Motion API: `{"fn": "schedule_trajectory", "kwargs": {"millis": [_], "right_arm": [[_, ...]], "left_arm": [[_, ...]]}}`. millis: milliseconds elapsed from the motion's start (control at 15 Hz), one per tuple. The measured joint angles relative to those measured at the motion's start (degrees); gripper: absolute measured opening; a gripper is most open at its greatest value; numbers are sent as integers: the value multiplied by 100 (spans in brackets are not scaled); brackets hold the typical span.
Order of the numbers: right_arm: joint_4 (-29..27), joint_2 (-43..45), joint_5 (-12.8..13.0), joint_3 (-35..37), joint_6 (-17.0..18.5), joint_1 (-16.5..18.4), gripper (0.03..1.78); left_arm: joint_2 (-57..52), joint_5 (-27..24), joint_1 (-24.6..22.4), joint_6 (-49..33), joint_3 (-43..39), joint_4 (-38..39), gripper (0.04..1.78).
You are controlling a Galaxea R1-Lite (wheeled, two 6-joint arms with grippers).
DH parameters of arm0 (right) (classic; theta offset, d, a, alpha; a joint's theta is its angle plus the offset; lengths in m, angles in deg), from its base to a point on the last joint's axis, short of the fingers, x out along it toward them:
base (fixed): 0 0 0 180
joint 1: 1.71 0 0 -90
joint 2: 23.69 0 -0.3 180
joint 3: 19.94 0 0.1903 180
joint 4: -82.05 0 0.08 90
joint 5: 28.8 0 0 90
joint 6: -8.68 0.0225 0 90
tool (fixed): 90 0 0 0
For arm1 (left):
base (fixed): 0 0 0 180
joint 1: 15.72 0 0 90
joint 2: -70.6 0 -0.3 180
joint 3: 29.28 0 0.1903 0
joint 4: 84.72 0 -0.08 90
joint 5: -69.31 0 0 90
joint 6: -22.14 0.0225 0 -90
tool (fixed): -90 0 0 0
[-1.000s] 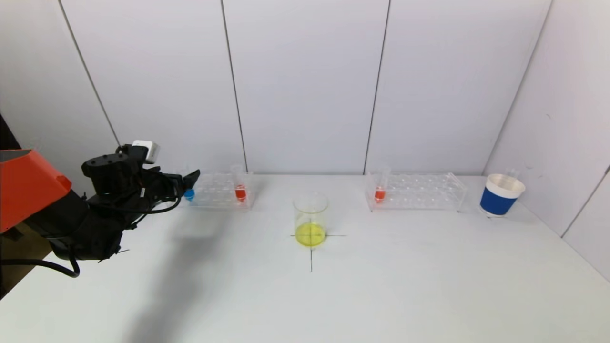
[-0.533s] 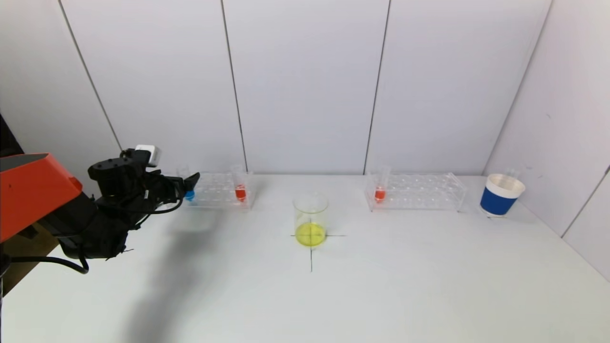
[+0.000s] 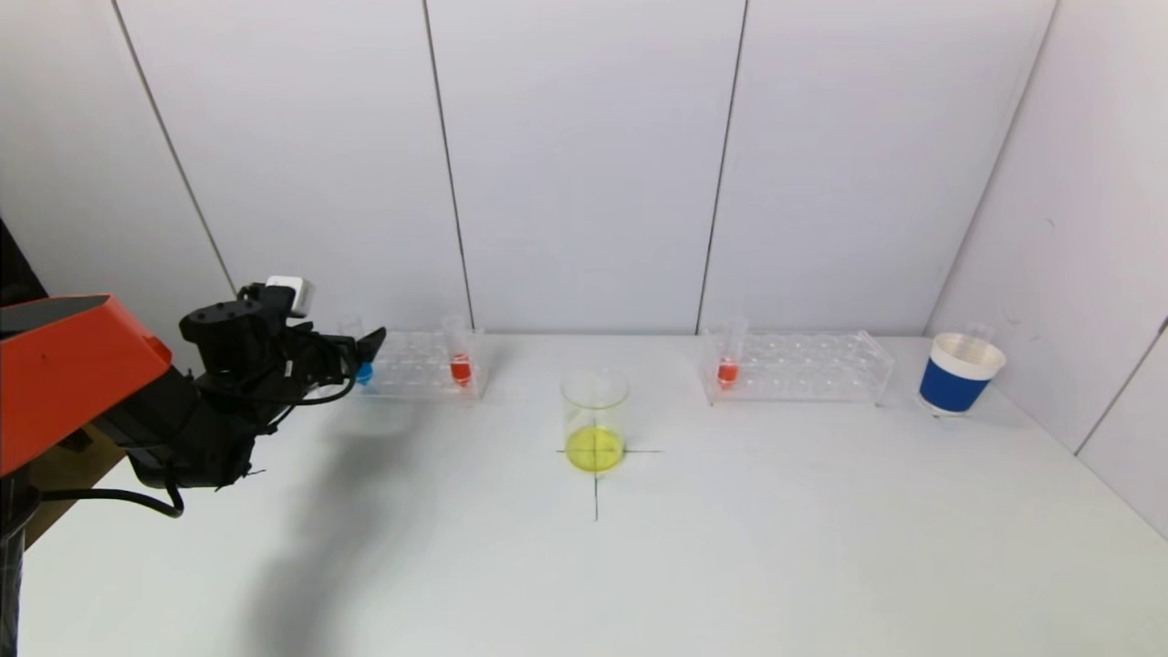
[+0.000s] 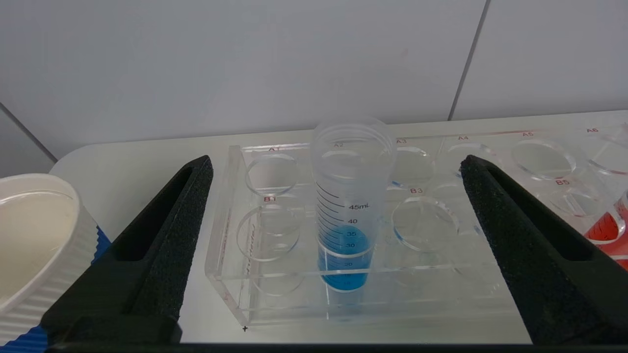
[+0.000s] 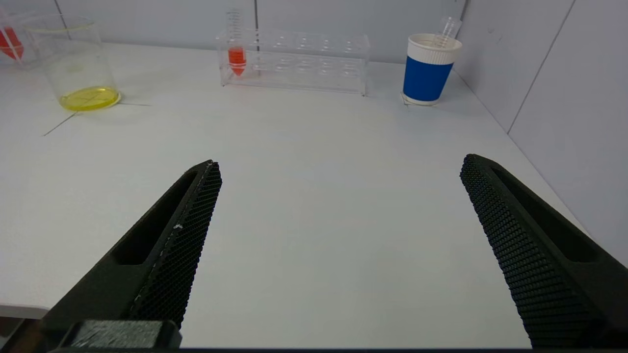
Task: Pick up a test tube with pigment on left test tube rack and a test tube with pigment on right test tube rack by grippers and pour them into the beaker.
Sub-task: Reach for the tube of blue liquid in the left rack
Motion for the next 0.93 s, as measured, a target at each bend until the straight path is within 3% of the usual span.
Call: {"fn": "schedule_trajectory", "kwargs": {"millis": [933], "right_arm": [[0, 0, 0, 0, 0, 0, 177]], "left_arm": [[452, 2, 34, 28, 332, 280, 176]]}}
